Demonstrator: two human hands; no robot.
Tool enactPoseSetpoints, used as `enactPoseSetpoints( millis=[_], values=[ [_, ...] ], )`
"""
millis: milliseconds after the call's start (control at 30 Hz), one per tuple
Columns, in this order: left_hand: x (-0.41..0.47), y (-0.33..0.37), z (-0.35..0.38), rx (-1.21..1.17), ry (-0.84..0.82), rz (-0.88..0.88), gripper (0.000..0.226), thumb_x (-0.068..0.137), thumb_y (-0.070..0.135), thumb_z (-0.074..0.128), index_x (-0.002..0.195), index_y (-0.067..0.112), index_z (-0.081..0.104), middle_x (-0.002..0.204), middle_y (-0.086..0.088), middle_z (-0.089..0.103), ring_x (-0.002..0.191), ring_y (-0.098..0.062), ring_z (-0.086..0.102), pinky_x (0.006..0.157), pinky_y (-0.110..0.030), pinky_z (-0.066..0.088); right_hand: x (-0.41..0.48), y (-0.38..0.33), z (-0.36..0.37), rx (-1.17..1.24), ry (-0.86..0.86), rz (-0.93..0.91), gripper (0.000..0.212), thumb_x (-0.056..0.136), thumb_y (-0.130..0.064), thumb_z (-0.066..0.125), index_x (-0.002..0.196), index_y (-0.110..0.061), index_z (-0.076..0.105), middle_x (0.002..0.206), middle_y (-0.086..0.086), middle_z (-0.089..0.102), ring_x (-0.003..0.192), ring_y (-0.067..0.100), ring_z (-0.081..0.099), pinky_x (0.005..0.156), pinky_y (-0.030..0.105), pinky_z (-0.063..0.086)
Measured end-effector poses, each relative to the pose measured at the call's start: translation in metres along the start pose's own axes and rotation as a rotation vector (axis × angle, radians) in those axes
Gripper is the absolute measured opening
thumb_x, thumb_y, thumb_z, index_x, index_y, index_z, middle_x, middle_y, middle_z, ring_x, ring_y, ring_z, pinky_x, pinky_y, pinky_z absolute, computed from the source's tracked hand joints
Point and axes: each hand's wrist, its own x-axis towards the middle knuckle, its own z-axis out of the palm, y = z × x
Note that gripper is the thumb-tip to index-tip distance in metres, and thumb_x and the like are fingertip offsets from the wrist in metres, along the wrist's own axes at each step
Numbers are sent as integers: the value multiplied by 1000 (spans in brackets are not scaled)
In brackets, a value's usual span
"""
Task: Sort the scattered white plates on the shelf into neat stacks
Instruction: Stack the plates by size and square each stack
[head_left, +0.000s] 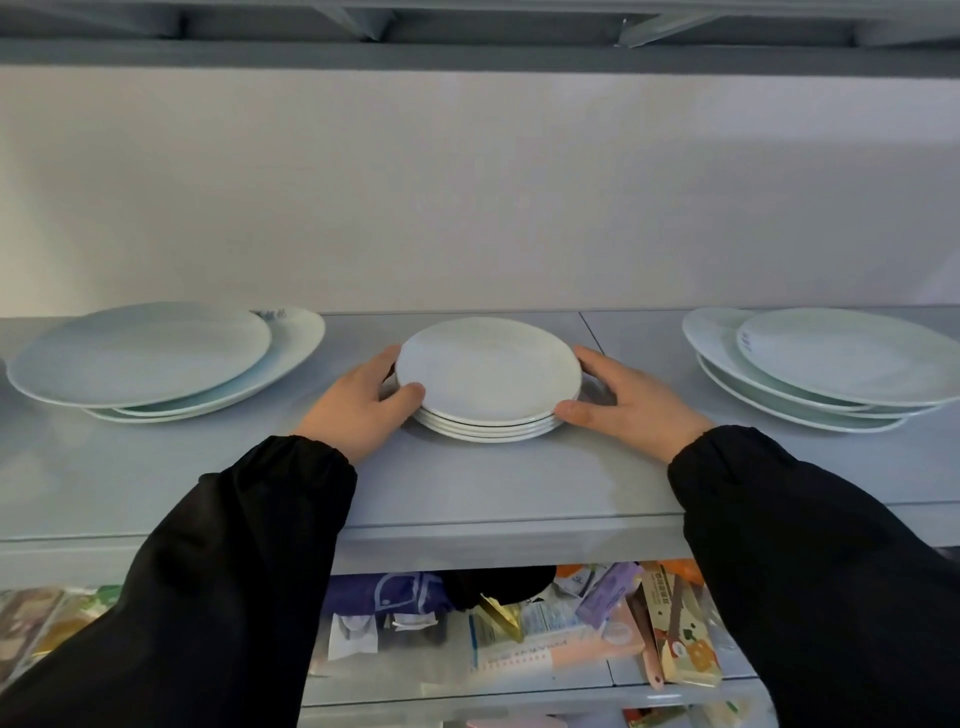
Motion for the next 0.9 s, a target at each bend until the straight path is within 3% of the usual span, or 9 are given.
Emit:
enactPoseSetpoints(
  millis=[100,200,333,433,567,733,900],
  values=[
    [1,-4,-1,-53,-51,-11,70,67,62,69,131,40,49,121,21,63,111,3,58,92,-25,44,1,3,1,3,-4,0,80,73,-63,75,142,-50,37,142,-28,49,133,2,43,102,28,37],
    [2,-5,0,-31,-81,11,90,52,60,86,131,41,48,123,27,59,112,8,55,92,-19,42,3,6,0,17,7,1,83,69,-58,81,141,-49,39,138,-28,52,130,-1,44,103,26,37],
    [4,-5,2,-4,-48,32,87,54,57,88,130,40,48,122,27,59,115,8,52,92,-17,40,4,8,0,10,-10,1,91,68,-59,82,145,-45,37,142,-25,49,131,1,43,100,24,35],
    [2,-3,4,7,-72,46,88,63,51,87,138,37,43,128,23,57,118,5,50,88,-5,36,3,5,-1,2,-39,14,94,68,-62,80,147,-44,33,144,-24,47,129,1,42,99,25,35],
    [-2,2,4,12,-62,38,89,66,48,84,141,33,40,130,20,53,119,1,47,85,-2,32,-3,-2,-1,-5,-73,43,101,63,-72,77,147,-46,27,144,-23,46,130,5,44,104,32,39],
    [-10,6,3,6,-106,-8,106,54,75,75,142,33,34,133,17,48,125,-5,45,100,-24,36,-19,-5,-2,-162,-100,99,113,60,-84,69,147,-55,5,150,-12,45,134,23,46,109,47,40],
    [-20,4,7,172,-159,1,106,61,88,59,146,40,19,147,7,42,135,-18,40,112,-44,32,-37,-9,-5,-276,-112,107,110,71,-77,66,151,-46,-3,156,-4,36,137,29,39,112,42,32]
  ],
)
